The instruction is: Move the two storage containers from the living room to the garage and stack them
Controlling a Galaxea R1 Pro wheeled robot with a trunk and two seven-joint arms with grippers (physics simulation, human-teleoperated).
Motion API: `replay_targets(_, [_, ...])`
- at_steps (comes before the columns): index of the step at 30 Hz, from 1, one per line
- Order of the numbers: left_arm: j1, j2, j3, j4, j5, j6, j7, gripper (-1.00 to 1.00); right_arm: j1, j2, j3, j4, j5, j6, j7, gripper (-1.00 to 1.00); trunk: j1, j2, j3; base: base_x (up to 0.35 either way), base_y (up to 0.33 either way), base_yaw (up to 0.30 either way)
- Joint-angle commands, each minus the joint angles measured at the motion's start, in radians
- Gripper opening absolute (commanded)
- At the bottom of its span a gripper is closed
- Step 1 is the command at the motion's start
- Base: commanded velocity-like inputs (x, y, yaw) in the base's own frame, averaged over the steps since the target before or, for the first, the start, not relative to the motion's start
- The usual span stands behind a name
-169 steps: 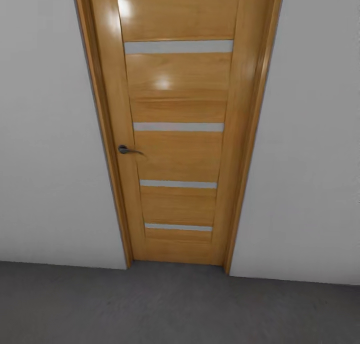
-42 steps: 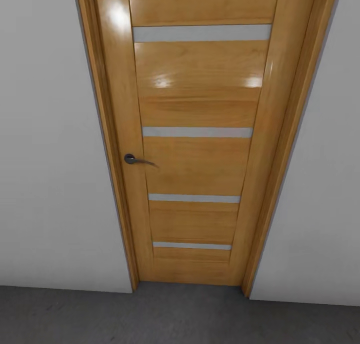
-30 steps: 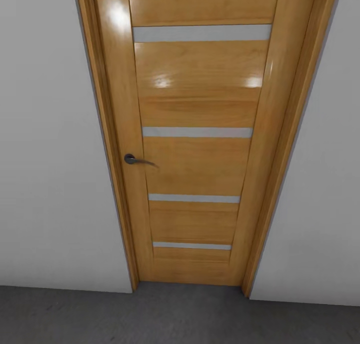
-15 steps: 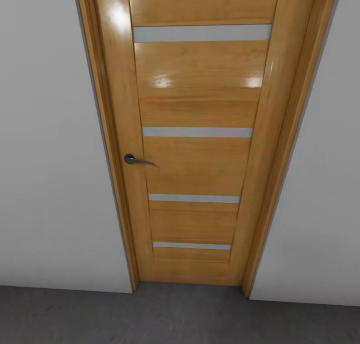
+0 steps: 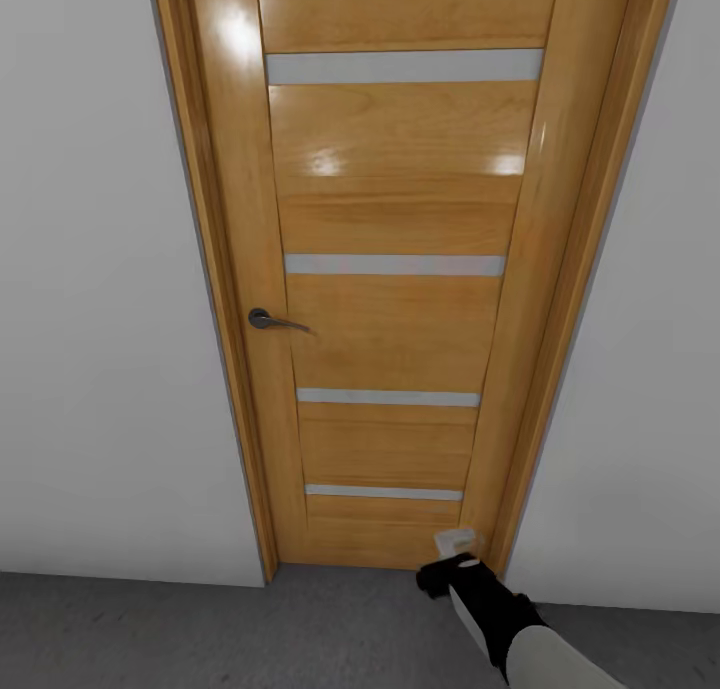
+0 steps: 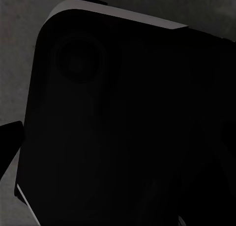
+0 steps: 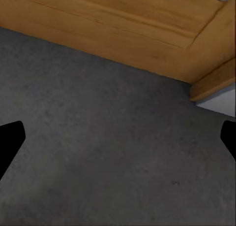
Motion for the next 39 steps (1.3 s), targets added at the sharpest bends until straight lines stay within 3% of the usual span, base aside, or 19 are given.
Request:
replay_targets(1, [0.0,0.0,0.006,-0.001,0.002,-0.001,0.001,1.0,-0.01,0.014,0.001,-0.002,0.012,0.013,0.0,1.0,0.0,-0.001,-0.001,0.0,0.0,0.0])
replay_targets(3, [0.0,0.0,0.005,-0.001,0.002,-0.001,0.001,1.0,-0.043,0.06,0.001,-0.011,0.02,0.046,0.0,1.0,0.0,-0.001,-0.001,0.0,0.0,0.0])
replay_targets(4, [0.0,0.0,0.005,-0.001,0.002,-0.001,0.001,1.0,-0.059,0.065,0.001,-0.018,0.022,0.062,0.0,1.0,0.0,-0.001,-0.001,0.0,0.0,0.0])
replay_targets(9, [0.0,-0.001,0.003,-0.001,0.0,-0.001,0.001,1.0,-0.108,0.065,0.001,-0.07,0.02,0.099,0.008,1.0,0.0,-0.001,-0.001,0.0,0.0,0.0])
replay_targets(12, [0.0,-0.002,0.001,-0.001,-0.002,-0.001,0.001,1.0,-0.127,0.065,0.013,-0.192,0.017,0.135,0.017,1.0,0.0,-0.001,-0.001,0.0,0.0,0.0])
replay_targets(14, [0.0,-0.002,0.0,-0.001,-0.003,-0.001,0.001,1.0,-0.13,0.065,0.044,-0.265,0.017,0.145,0.024,1.0,0.0,-0.001,-0.001,0.0,0.0,0.0])
replay_targets(15, [0.0,-0.002,0.0,-0.001,-0.004,-0.001,0.001,1.0,-0.131,0.065,0.078,-0.316,0.017,0.15,0.029,1.0,0.0,-0.001,-0.001,0.0,0.0,0.0])
replay_targets(16, [0.0,-0.002,0.0,-0.001,-0.004,-0.001,0.001,1.0,-0.133,0.065,0.194,-0.471,0.015,0.153,0.039,1.0,0.0,-0.001,-0.001,0.0,0.0,0.0])
replay_targets(20, [0.0,-0.002,0.0,-0.002,-0.004,-0.002,0.001,1.0,-0.133,0.065,0.241,-0.522,-0.012,0.142,0.047,1.0,0.0,-0.001,-0.001,0.0,0.0,0.0])
replay_targets(21, [0.0,-0.002,0.0,-0.002,-0.004,-0.002,0.001,1.0,-0.133,0.065,0.274,-0.54,-0.041,0.135,0.054,1.0,0.0,-0.001,-0.001,0.0,0.0,0.0])
replay_targets(22, [0.0,-0.001,0.0,-0.002,-0.004,-0.002,0.001,1.0,-0.133,0.065,0.382,-0.563,-0.073,0.126,0.058,1.0,0.0,-0.001,-0.001,0.0,0.0,0.0])
replay_targets(25, [0.0,-0.001,0.001,-0.002,-0.004,-0.001,0.001,1.0,-0.133,0.065,0.555,-0.6,-0.089,0.111,0.052,1.0,0.0,-0.001,-0.001,0.0,0.0,0.0])
replay_targets(33, [0.0,-0.003,-0.001,-0.001,-0.006,-0.001,0.0,1.0,-0.133,0.065,0.586,-0.601,-0.08,-0.016,0.058,1.0,0.0,-0.001,-0.001,0.019,0.0,0.0])
replay_targets(39, [0.0,-0.003,-0.002,-0.001,-0.008,-0.001,-0.001,1.0,-0.133,0.065,0.588,-0.6,-0.076,-0.035,0.061,1.0,0.0,-0.001,-0.001,0.245,0.0,0.0])
